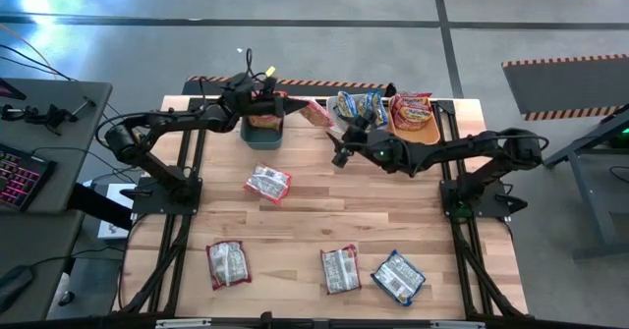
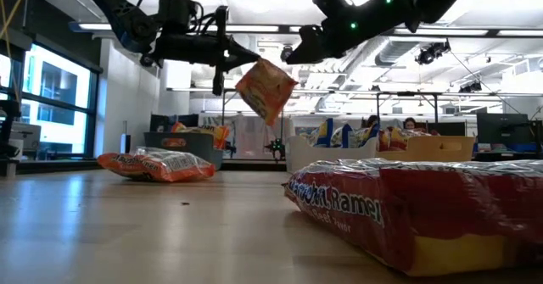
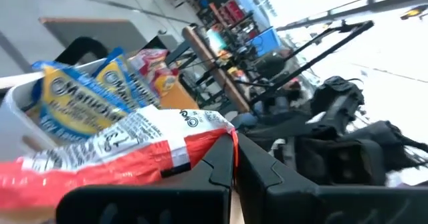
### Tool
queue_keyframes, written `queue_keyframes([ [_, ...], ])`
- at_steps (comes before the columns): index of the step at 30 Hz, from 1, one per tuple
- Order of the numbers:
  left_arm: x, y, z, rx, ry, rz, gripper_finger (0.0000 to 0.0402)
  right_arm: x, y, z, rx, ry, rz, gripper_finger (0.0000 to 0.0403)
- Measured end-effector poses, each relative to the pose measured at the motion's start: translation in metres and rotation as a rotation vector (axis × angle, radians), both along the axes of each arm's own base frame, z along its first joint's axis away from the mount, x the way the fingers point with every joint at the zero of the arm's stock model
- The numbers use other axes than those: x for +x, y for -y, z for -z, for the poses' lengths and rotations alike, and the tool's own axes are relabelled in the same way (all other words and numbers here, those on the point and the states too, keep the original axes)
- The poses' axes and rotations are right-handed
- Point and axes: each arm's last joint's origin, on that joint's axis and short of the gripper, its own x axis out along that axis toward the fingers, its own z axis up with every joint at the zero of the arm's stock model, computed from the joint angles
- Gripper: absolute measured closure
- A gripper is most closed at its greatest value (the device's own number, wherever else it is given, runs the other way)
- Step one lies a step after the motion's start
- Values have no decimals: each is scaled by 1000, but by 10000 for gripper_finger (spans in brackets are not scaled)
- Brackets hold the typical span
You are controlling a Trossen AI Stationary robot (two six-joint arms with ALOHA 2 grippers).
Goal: Sort Maruchan noodles
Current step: Put the right orange noodle pack into the blue bin
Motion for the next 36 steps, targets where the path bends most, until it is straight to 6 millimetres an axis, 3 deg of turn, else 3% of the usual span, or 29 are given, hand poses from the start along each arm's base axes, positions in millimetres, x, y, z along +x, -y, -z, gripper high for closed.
queue_keyframes([
  [10,5,8,-7,39,62,26,401,-4,30,-3,93,98,-17,142],
  [18,13,13,-18,94,89,58,401,-5,47,-9,180,151,-137,142],
  [32,39,31,-40,253,-4,146,401,2,67,-48,277,-57,-165,142],
  [36,42,34,-42,279,-27,161,401,2,69,-54,308,-71,-223,159],
])
